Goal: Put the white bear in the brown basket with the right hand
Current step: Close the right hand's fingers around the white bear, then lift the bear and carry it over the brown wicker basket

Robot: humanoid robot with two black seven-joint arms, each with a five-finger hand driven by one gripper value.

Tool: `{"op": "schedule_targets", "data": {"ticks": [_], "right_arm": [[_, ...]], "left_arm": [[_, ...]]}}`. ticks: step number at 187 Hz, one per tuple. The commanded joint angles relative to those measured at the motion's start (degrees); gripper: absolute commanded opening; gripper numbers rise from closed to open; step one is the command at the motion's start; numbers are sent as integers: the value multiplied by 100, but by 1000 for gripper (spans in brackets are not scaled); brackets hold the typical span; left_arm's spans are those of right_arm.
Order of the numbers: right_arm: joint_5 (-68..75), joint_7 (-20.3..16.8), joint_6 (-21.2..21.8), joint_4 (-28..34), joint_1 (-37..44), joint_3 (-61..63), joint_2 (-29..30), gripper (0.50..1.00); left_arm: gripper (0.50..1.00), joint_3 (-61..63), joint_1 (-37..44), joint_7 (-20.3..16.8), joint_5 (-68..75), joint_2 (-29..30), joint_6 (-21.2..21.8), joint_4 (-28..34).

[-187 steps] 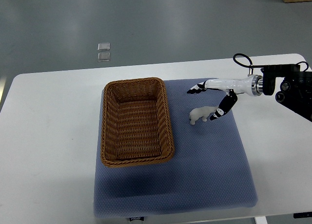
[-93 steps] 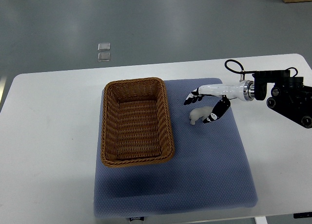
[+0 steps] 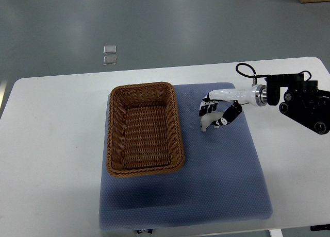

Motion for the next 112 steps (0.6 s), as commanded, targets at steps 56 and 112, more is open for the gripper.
{"op": "schedule_targets", "data": {"ticks": [56, 112], "right_arm": [[-1, 44, -9, 9, 23, -67, -9, 500], [25, 141, 0, 53, 418, -49, 0, 500]], "left_arm": [[1000, 0, 0, 0, 0, 0, 1, 0], [1000, 0, 0, 0, 0, 0, 1, 0]]}}
